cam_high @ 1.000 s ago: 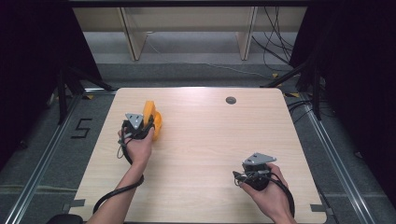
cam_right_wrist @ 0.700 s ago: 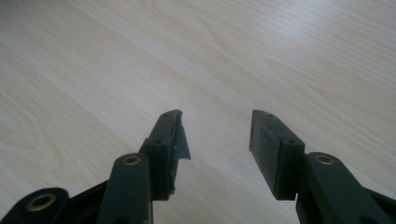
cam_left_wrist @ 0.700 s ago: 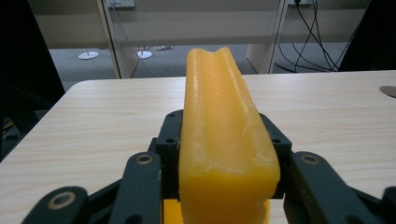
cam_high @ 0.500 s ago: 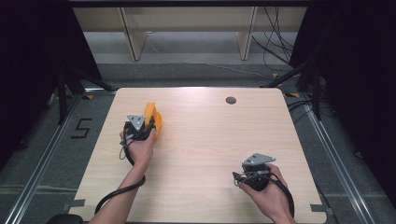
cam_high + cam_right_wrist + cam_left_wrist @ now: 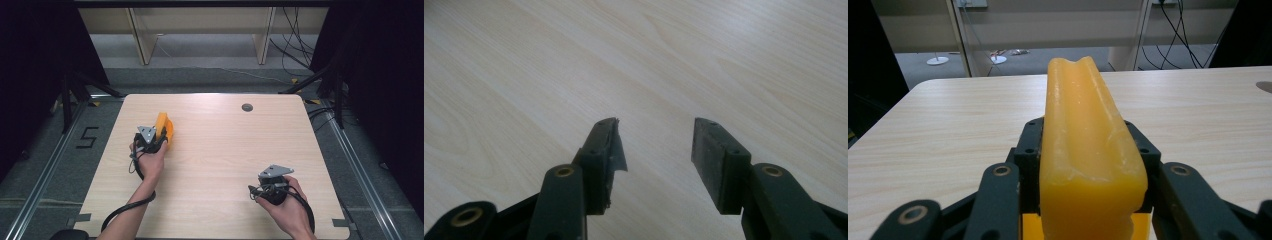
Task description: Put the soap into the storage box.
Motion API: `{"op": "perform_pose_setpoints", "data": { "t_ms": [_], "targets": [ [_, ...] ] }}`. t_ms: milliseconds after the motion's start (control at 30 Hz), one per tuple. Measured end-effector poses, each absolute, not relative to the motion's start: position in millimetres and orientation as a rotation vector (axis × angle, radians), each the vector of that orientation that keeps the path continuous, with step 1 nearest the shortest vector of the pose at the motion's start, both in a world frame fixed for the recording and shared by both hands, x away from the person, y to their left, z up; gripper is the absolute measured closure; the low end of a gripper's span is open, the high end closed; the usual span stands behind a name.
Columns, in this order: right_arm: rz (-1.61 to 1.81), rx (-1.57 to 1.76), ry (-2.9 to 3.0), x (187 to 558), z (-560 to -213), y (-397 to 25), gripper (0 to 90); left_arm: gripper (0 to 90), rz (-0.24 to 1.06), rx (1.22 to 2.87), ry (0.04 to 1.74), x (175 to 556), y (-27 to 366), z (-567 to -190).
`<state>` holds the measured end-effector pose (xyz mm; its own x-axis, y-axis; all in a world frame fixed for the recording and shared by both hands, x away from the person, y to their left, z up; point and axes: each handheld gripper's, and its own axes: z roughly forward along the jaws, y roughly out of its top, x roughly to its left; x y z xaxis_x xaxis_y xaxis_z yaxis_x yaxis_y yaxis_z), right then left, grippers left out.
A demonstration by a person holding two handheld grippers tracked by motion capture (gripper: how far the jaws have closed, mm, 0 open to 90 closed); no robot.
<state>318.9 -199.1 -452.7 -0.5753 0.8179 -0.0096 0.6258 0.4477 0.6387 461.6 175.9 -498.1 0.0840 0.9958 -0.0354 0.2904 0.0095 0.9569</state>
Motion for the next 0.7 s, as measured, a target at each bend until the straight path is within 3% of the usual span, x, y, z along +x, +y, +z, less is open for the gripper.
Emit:
{"op": "perform_pose_setpoints", "data": {
  "t_ms": [67, 100, 133, 167, 300, 567, 700],
  "targets": [
    [0.854, 1.235, 2.388, 319, -453, -199, 53.3, 58.1, 0.963, 1.451, 1.355, 460, 176, -497],
    [0.856, 1.243, 2.388, 319, -453, -199, 53.0, 47.7, 0.955, 1.460, 1.349, 459, 177, -496],
    [0.856, 1.243, 2.388, 319, -453, -199, 53.0, 47.7, 0.950, 1.464, 1.349, 457, 177, -493],
    [0.858, 1.244, 2.397, 319, -454, -199, 52.8, 37.8, 0.945, 1.470, 1.348, 454, 178, -490],
    [0.856, 1.242, 2.403, 319, -454, -200, 52.6, 28.0, 0.949, 1.462, 1.337, 440, 185, -468],
    [0.843, 1.218, 2.399, 320, -454, -200, 51.4, 23.3, 0.783, 1.484, 1.384, 452, 213, -390],
    [0.847, 1.236, 2.402, 319, -454, -200, 51.3, 25.1, 0.796, 1.545, 1.343, 469, 223, -366]
  ]
}}
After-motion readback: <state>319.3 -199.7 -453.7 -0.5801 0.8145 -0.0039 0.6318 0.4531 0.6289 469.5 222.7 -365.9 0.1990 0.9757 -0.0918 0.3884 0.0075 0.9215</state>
